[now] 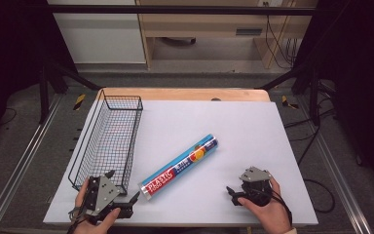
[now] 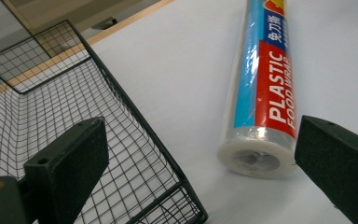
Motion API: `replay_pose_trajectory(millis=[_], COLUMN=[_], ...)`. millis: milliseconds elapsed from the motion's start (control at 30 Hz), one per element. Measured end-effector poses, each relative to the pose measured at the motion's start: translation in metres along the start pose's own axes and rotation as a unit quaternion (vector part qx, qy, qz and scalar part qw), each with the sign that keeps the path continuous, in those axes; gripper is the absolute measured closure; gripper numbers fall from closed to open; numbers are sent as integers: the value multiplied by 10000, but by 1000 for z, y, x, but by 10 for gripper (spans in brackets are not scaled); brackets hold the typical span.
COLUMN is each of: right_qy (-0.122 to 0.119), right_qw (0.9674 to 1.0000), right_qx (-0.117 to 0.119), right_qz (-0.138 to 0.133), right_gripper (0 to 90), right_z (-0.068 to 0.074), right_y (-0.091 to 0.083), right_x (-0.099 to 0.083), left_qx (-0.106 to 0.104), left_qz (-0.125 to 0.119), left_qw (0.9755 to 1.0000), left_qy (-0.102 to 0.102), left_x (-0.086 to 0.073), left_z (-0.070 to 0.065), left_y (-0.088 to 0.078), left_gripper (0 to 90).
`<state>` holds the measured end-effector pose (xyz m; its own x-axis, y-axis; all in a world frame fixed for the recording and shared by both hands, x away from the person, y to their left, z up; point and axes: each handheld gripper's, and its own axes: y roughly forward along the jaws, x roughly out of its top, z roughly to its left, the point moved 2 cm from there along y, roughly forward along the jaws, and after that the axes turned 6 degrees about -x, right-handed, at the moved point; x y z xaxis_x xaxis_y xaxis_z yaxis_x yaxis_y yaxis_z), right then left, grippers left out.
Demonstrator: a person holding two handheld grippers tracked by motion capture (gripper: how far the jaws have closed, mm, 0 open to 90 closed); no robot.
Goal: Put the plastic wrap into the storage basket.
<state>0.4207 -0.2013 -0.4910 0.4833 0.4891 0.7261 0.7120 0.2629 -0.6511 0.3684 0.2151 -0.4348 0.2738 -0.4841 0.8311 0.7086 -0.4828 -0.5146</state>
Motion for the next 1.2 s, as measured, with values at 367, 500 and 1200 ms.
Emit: replay_pose_trajectory(millis=[367,500,1200], right_qy=[13,-2,-119], right_qw=[10000,10000,9995], right_qx=[16,42,243], right_qz=[-46,-51,-140], right_gripper=[97,98,102], right_z=[-1,-1,6], right_y=[-2,-2,-3], right_x=[-1,-1,2], left_qx=[-316,-480,-1096], left_qz=[16,176,2066], left_qw=[9995,9987,9655], left_qy=[-55,-39,1145], left_x=[2,8,86], left_z=[-9,-18,-49], left_y=[1,4,86], left_gripper=[43,50,60])
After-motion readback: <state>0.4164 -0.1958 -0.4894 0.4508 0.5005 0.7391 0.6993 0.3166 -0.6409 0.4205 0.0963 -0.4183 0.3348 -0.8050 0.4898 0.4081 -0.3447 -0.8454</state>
